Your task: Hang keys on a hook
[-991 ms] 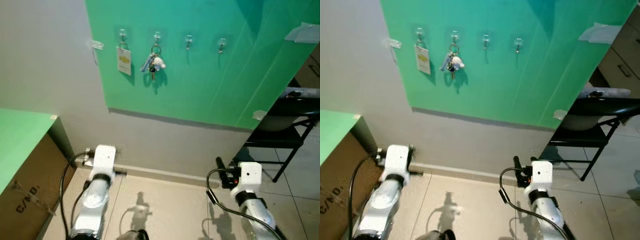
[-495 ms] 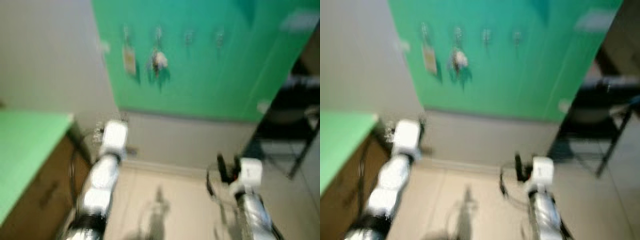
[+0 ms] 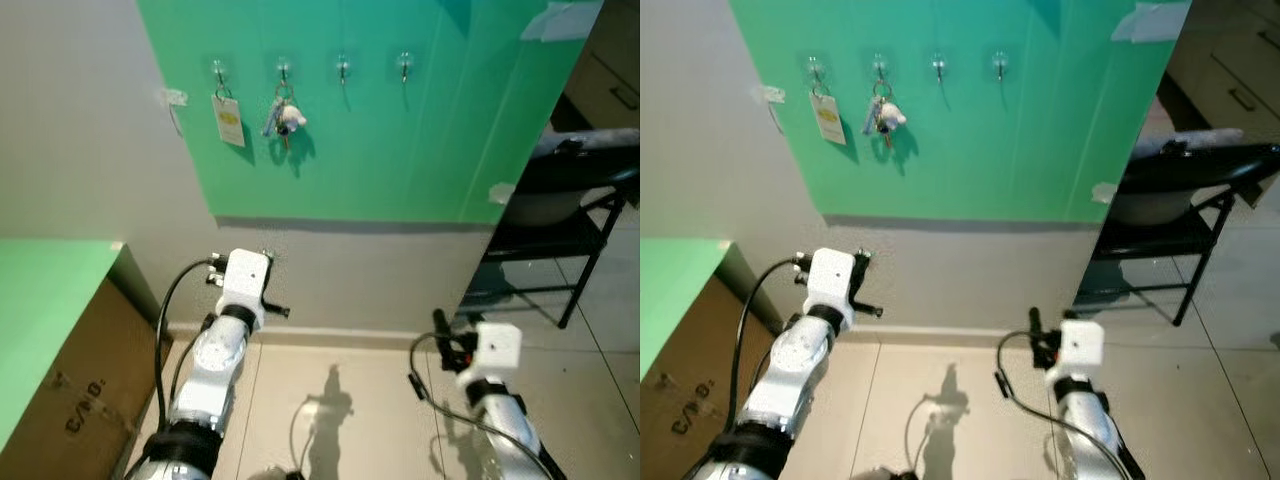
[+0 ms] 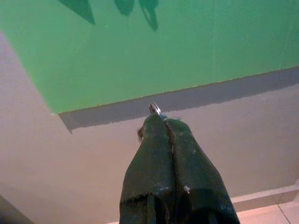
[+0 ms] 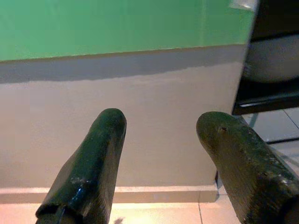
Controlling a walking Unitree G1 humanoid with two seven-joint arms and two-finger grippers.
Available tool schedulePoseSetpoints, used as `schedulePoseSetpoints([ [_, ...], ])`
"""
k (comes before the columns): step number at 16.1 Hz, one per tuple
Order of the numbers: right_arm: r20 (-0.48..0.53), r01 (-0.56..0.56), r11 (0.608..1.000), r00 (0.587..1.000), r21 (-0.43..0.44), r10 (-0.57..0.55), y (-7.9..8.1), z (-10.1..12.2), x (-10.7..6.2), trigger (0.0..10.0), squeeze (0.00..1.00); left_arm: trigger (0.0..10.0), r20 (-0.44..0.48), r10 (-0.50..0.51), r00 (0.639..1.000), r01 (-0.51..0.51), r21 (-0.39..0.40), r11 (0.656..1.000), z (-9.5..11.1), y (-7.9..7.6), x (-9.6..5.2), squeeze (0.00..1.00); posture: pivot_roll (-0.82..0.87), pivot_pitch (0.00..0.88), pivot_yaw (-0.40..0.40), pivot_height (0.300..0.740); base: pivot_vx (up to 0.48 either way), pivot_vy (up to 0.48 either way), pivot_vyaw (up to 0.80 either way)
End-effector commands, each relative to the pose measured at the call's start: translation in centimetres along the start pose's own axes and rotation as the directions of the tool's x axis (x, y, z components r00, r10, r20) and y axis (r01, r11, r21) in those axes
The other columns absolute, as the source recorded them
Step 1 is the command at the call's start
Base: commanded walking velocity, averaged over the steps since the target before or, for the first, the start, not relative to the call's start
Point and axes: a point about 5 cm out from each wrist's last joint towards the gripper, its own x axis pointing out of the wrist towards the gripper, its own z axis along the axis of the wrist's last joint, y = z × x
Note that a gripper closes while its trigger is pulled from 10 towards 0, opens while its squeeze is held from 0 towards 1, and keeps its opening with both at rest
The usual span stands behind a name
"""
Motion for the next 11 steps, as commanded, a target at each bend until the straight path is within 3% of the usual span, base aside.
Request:
schedulePoseSetpoints([
  [1,-0.004,-0.007,1.0,1.0,-0.003,0.007,0.3,0.1,0.0,10.0,0.0,10.0,-0.015,0.004,1.0,-0.004,-0.02,1.0,-0.3,0.3,0.0,0.0,-0.18,0.0,0.074,0.74,0.0,0.0,-0.73],
  [3,0.013,-0.013,1.0,1.0,-0.01,0.013,0.3,0.4,0.0,10.0,0.0,10.0,-0.027,0.014,1.0,-0.014,-0.026,1.0,-0.5,0.4,0.1,0.0,-0.18,0.0,0.069,0.74,0.0,0.0,-0.65],
  [5,0.01,-0.018,1.0,1.0,-0.016,0.018,0.5,0.6,0.1,10.0,0.0,10.0,-0.031,0.023,0.999,-0.024,-0.026,0.999,-0.5,0.5,0.2,0.0,-0.17,0.0,0.067,0.74,0.0,0.469,0.0],
  [9,0.008,-0.03,0.999,1.0,-0.015,0.03,0.9,0.8,0.0,10.0,0.0,10.0,-0.015,0.016,1.0,-0.015,0.008,1.0,-0.2,0.6,0.6,0.0,-0.17,0.0,0.07,0.74,0.0,0.0,0.0],
  [11,0.006,-0.033,0.999,0.999,-0.017,0.033,1.0,0.9,-0.1,10.0,0.0,10.0,0.023,-0.065,0.998,0.065,0.0,0.998,0.9,-0.7,0.9,0.0,-0.17,0.0,0.072,0.74,0.193,0.142,0.0],
])
